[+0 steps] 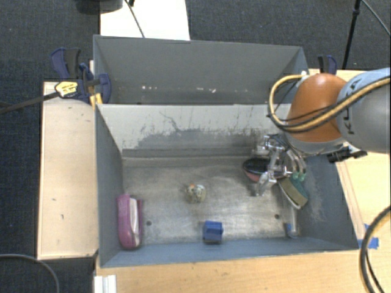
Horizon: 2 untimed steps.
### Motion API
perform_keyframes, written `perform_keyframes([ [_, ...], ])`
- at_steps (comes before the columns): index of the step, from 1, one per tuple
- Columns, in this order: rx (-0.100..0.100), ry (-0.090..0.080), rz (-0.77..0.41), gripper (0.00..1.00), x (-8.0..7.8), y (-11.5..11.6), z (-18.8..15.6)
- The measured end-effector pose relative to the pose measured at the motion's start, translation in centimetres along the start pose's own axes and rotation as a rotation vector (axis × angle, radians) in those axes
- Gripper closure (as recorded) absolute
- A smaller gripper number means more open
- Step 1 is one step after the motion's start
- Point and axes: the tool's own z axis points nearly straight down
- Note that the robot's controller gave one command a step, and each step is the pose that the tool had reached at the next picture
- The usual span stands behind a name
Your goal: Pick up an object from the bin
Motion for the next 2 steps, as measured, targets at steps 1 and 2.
perform_keyframes([
  [1, -0.001, 0.002, 0.002, 1.00, 0.0, 0.1, -0.1],
  [2, 0.000, -0.001, -0.241, 1.00, 0.6, 1.5, -15.7],
])
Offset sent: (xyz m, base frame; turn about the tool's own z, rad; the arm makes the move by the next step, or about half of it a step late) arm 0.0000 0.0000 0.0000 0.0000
